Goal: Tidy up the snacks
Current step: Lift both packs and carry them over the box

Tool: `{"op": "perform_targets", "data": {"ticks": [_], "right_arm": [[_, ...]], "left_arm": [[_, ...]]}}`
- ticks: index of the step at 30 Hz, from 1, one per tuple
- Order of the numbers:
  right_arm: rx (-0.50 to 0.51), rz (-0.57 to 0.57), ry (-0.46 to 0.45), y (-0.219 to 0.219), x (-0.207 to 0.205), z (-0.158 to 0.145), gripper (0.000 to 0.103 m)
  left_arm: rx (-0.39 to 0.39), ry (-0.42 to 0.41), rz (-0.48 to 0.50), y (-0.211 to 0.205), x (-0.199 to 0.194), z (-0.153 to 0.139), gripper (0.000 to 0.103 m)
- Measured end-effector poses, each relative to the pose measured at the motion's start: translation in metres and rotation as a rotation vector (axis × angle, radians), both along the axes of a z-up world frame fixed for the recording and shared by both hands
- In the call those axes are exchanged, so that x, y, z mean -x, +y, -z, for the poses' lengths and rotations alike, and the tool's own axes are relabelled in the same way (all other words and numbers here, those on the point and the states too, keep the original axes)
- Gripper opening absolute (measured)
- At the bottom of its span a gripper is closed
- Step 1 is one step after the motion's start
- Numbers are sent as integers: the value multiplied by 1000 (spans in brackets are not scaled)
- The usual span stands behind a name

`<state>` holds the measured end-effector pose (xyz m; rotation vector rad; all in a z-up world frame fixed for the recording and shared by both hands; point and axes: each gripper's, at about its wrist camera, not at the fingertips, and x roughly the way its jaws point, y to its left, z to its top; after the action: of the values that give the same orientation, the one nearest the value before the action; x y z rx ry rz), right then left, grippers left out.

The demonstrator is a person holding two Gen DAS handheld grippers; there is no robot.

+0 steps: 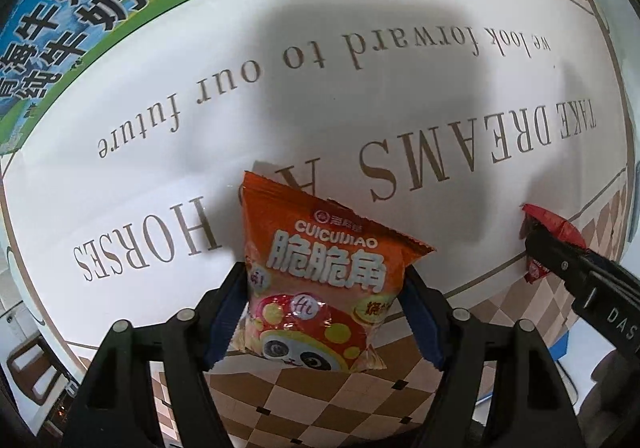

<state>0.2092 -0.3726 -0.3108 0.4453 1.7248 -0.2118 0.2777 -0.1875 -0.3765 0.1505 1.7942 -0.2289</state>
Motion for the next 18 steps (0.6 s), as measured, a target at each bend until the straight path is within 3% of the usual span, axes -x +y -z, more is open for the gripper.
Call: {"op": "perform_targets", "data": {"ticks": [11, 15, 16, 18], "right_arm": [[30, -23, 16, 8, -2, 8, 62], [52, -46, 0, 13, 9, 16, 62], [59, -50, -5, 10, 12, 20, 61], [84, -63, -20, 13, 15, 16, 44]], "left_arm": [[-2, -43, 14, -24, 31, 5, 80], [-18, -73, 8, -19, 38, 0, 68], [-15, -74, 4, -18, 39, 0, 67], [-5, -77, -17, -17, 42, 0, 62]]}}
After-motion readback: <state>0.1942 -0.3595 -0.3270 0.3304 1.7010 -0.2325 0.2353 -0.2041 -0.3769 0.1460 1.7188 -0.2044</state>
